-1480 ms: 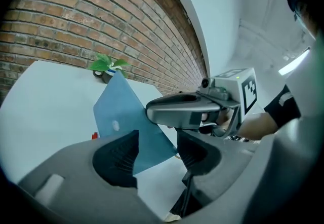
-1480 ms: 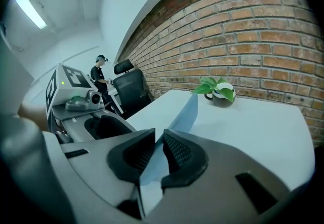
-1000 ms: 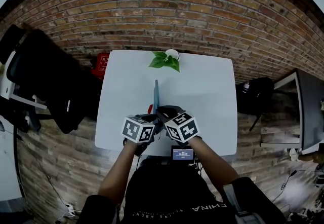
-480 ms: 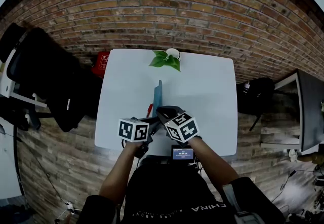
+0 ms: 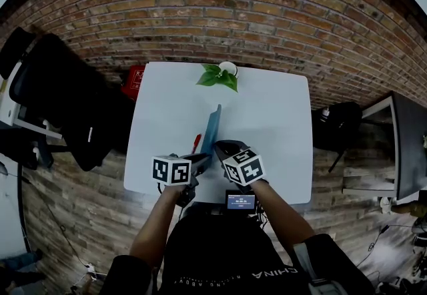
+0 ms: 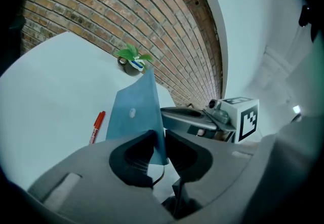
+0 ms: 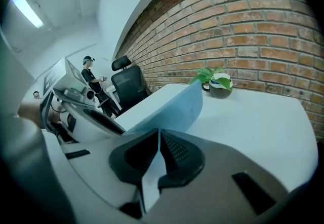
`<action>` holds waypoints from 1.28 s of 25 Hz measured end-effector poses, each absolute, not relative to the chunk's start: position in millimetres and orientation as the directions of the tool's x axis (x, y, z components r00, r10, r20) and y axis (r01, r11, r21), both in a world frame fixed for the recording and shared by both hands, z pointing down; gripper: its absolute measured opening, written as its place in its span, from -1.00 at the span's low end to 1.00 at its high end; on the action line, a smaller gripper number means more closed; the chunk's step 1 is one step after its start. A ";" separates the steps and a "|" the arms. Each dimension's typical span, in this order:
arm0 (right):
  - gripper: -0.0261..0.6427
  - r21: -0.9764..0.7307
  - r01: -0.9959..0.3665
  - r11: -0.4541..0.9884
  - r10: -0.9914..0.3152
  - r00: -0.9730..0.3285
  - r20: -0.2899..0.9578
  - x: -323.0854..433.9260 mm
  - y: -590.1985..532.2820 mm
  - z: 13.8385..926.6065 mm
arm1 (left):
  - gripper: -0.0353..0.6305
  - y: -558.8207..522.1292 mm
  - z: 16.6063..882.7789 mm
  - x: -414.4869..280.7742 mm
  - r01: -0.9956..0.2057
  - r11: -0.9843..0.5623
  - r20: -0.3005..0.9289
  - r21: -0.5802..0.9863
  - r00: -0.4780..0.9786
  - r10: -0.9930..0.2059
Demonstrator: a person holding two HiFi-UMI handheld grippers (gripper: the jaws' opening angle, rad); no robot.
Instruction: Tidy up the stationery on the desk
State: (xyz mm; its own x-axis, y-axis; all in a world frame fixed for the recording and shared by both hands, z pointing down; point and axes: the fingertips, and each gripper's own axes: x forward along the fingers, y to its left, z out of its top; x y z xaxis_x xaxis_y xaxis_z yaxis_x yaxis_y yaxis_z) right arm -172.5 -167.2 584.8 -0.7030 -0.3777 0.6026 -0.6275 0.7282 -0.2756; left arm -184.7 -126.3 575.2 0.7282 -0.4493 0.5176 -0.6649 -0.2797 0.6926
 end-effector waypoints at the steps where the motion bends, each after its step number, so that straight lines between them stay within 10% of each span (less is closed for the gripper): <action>1: -0.87 -0.275 -0.628 0.728 -0.379 -0.703 0.601 -172.2 -166.1 584.9 | -0.66 -126.3 573.9 -183.8 -0.662 -0.288 0.512 0.692 0.732 -0.450; 19: -0.89 -0.222 -0.711 0.668 -0.491 -0.644 0.586 -111.3 -175.5 567.8 | -0.68 -136.4 560.6 -128.4 -0.415 -0.294 0.259 0.861 0.855 -0.449; 32: -0.89 -0.244 -0.696 0.675 -0.447 -0.649 0.616 -127.2 -171.6 588.1 | -0.71 -133.3 605.0 -186.6 -0.513 -0.154 0.369 0.844 0.765 -0.528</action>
